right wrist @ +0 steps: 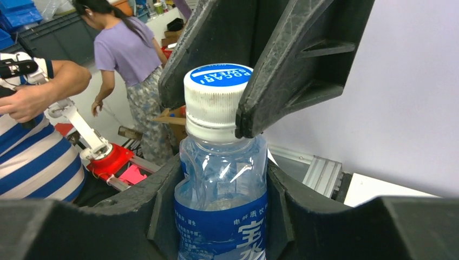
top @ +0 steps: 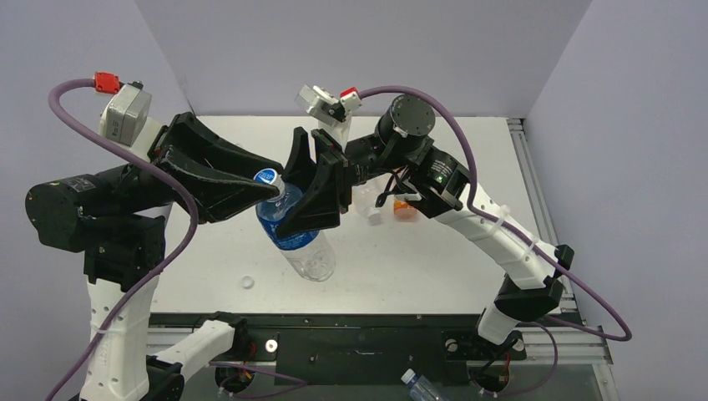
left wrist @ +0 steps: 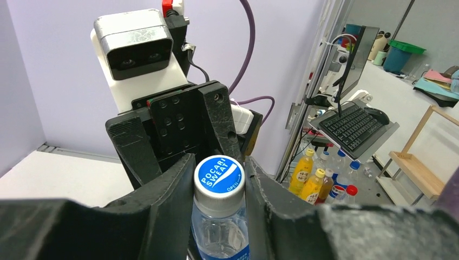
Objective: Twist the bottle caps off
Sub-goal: Unscrew the bottle cap from the plastic bottle.
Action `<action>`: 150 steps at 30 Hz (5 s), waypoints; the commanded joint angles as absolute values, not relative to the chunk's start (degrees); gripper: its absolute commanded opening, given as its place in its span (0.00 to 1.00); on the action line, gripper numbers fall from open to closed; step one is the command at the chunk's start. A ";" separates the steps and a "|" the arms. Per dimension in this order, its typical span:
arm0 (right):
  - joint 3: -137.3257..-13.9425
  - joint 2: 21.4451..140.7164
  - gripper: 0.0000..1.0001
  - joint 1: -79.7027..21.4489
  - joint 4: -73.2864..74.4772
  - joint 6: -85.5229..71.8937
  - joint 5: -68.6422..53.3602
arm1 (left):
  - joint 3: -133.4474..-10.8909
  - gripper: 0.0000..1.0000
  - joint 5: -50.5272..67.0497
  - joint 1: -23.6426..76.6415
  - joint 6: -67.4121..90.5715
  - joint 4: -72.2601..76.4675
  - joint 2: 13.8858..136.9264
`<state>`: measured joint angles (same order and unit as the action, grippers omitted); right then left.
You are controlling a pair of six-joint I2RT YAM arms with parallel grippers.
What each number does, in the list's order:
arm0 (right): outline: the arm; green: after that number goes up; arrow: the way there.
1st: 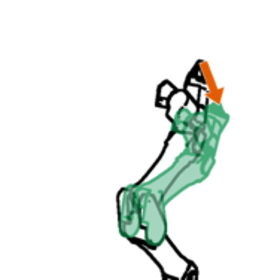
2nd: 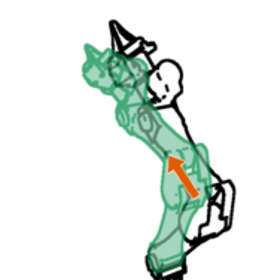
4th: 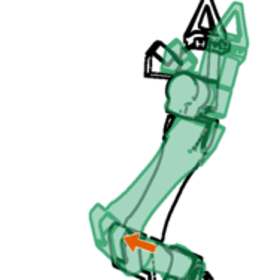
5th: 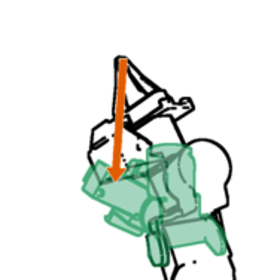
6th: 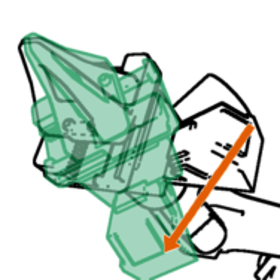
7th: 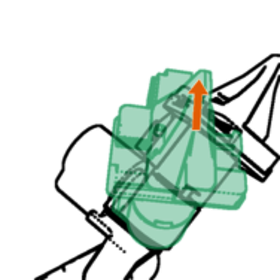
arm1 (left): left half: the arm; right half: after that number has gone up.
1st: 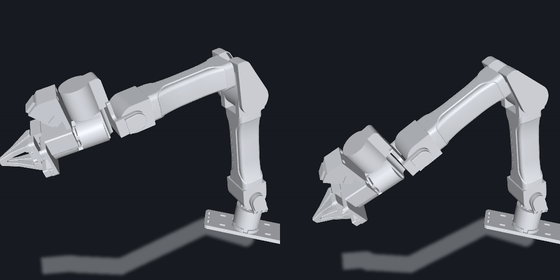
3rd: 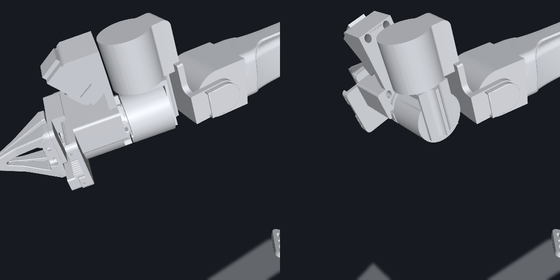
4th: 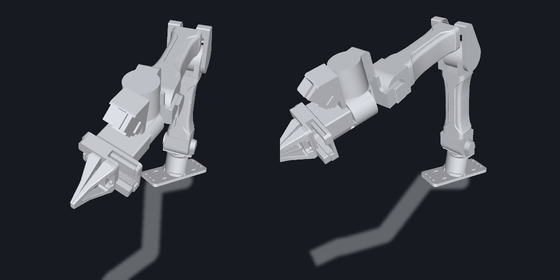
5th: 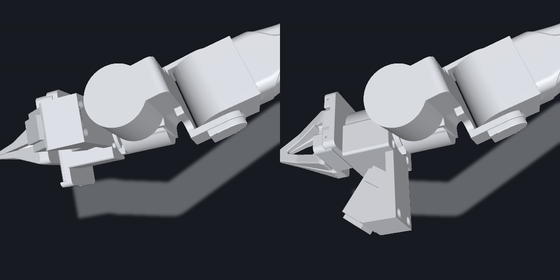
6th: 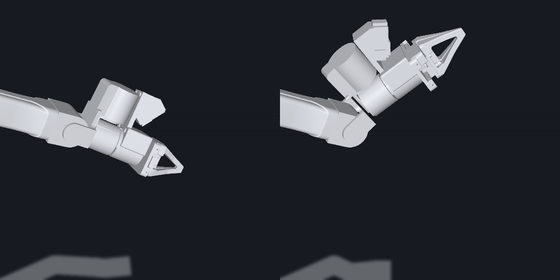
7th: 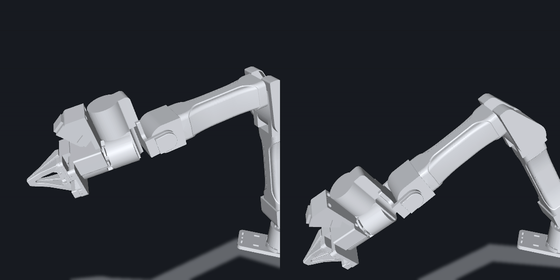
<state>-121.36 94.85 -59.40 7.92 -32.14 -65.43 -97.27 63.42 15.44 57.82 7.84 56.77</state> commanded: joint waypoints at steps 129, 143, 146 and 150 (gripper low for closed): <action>-120.10 94.21 0.00 -58.70 14.98 -25.14 -56.06 | -96.68 0.61 61.52 13.81 59.40 6.71 53.88; -124.55 96.59 0.00 -58.49 20.25 -21.89 -54.54 | -96.30 0.26 62.77 13.92 59.72 7.14 53.79; -127.13 97.81 0.00 -58.40 23.89 -20.21 -54.14 | -96.37 0.02 63.32 13.93 59.34 7.06 53.87; -127.69 98.29 0.00 -57.95 25.13 -19.28 -53.04 | -95.70 0.00 63.40 13.89 54.89 5.19 53.40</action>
<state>-126.39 96.42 -59.66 21.93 -22.37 -58.54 -93.95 60.84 13.37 56.55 3.88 55.51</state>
